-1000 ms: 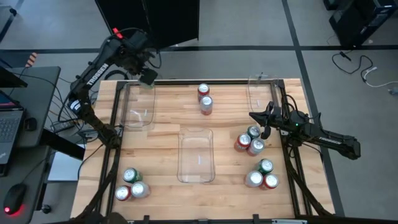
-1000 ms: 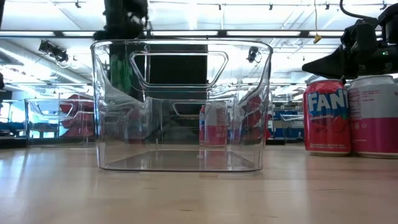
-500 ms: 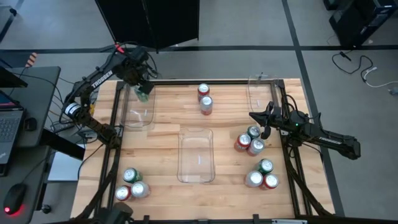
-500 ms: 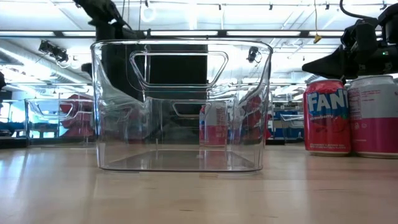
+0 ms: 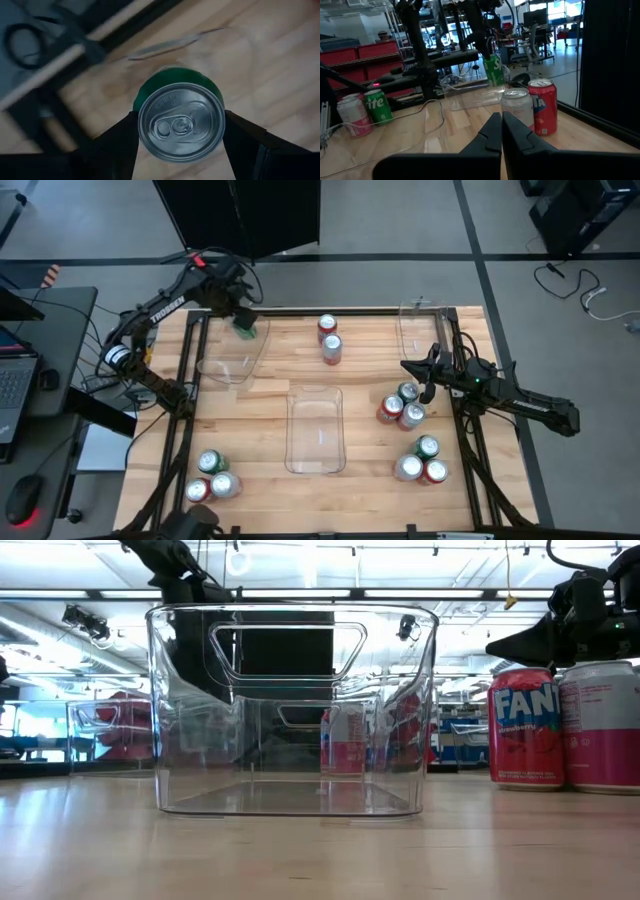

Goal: Sort soda cans
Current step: Put the green soda can into the top left transparent bin

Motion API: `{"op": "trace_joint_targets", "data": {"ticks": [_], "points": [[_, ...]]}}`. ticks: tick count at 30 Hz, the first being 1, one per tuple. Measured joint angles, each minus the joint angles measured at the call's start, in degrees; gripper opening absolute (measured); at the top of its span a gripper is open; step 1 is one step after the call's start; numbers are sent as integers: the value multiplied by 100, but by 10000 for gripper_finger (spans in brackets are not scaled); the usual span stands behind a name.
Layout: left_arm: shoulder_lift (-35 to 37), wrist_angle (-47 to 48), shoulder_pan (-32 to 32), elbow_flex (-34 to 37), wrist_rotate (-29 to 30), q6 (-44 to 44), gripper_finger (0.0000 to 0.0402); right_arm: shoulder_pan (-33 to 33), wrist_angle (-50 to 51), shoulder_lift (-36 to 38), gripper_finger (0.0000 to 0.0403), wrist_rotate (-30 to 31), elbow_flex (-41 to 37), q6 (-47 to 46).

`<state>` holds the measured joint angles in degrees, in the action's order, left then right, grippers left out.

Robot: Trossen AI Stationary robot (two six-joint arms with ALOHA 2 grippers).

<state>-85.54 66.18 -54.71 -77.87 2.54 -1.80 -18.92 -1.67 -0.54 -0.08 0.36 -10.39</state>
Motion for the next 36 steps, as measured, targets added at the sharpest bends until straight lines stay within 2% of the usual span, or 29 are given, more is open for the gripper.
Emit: {"op": "trace_joint_targets", "data": {"ticks": [6,22,30,36], "points": [[2,112,-184,87,633,293,239,2,0,0,1,0,0,2],[-146,-446,-312,688,740,607,240,2,0,0,1,0,0,0],[-146,-384,-312,689,878,614,287,1,0,0,1,0,0,1],[-144,-191,-312,631,1244,688,312,2,0,2,1,0,0,0]]}}
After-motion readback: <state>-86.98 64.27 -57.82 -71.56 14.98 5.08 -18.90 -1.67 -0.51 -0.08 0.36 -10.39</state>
